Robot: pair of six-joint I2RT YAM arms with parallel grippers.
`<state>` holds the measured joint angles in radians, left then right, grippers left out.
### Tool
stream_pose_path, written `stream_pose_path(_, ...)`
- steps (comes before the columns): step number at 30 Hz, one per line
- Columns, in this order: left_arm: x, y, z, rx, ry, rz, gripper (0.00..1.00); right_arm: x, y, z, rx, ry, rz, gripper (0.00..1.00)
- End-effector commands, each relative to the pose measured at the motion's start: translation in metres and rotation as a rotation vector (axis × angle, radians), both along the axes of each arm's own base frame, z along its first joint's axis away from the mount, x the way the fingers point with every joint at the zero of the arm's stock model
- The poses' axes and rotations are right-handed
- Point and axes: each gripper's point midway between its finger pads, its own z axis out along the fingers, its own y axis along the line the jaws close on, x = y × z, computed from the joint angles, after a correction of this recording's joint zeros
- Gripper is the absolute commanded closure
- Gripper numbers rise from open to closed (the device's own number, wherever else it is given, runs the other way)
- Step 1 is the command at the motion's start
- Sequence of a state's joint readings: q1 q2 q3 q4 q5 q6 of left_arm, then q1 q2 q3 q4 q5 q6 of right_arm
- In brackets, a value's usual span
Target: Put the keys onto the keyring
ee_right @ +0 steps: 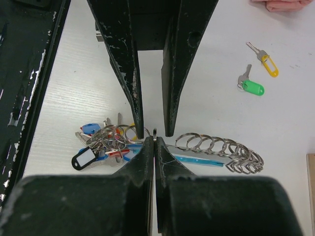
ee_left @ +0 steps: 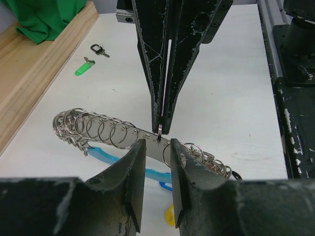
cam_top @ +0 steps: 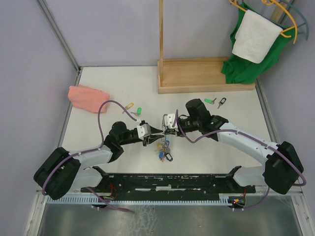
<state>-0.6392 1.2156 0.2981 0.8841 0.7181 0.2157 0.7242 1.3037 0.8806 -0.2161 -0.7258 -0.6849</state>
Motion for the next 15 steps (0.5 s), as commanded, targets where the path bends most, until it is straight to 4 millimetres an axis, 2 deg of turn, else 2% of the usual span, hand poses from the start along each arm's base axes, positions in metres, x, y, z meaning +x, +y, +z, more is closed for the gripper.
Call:
stream_pose_path(1,0.0017,-0.0094,0.0174,-0.014,-0.087,-0.037,0.68,0.0072,0.0124,0.0403,0.095,-0.061,0.021,0.99)
stream_pose_path(10,0.0004,-0.0164,0.0205,-0.012,-0.094,-0.048,0.79,0.0049,0.014,0.0374,0.079,-0.013,0.027,0.99)
stream_pose_path(15,0.0009,-0.0175,0.0158,-0.003,-0.086,-0.045,0.97,0.0027,0.0145,0.0412,0.085,-0.004,0.026,0.93)
